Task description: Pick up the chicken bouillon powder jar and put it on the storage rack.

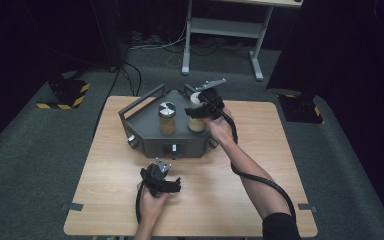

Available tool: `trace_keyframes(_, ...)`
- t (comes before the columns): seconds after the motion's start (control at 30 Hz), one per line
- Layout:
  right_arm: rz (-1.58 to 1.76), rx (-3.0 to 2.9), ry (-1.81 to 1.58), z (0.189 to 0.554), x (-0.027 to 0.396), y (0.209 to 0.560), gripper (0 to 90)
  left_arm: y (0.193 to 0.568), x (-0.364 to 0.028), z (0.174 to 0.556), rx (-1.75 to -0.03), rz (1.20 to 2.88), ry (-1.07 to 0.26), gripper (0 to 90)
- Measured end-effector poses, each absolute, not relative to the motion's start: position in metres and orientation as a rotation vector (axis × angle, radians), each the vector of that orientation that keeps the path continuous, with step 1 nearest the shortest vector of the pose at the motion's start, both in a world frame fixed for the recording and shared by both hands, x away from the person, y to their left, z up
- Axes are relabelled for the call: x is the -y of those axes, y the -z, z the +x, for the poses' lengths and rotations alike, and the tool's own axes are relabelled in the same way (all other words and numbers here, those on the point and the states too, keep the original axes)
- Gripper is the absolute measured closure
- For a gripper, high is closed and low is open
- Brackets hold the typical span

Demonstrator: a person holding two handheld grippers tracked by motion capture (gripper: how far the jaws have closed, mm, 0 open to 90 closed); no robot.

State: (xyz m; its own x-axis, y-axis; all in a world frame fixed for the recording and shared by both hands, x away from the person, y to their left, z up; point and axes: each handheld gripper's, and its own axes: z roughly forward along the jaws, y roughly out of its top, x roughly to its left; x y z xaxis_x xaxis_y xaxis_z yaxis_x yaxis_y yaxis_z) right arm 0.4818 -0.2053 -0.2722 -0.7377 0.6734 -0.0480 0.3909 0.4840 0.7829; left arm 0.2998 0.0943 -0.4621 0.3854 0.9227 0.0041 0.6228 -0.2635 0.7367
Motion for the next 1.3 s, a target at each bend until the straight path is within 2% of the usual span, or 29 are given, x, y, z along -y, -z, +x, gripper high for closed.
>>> trace_keyframes(0.97,0.872,-2.371,-1.114,0.475,0.203,0.274,32.3,0.462,-0.094,0.300,-1.323,1.990,-0.586,0.7)
trace_keyframes(1.07,0.873,-2.360,-1.113,0.474,0.203,0.274,29.3,0.462,-0.094,0.300,-1.323,1.991,-0.586,0.7)
trace_keyframes(1.23,0.879,-2.338,-1.132,0.470,0.205,0.273,16.4,0.462,-0.094,0.300,-1.323,1.991,-0.586,0.7)
trace_keyframes(1.3,0.879,-2.336,-1.133,0.469,0.205,0.273,15.1,0.462,-0.094,0.300,-1.323,1.991,-0.586,0.7)
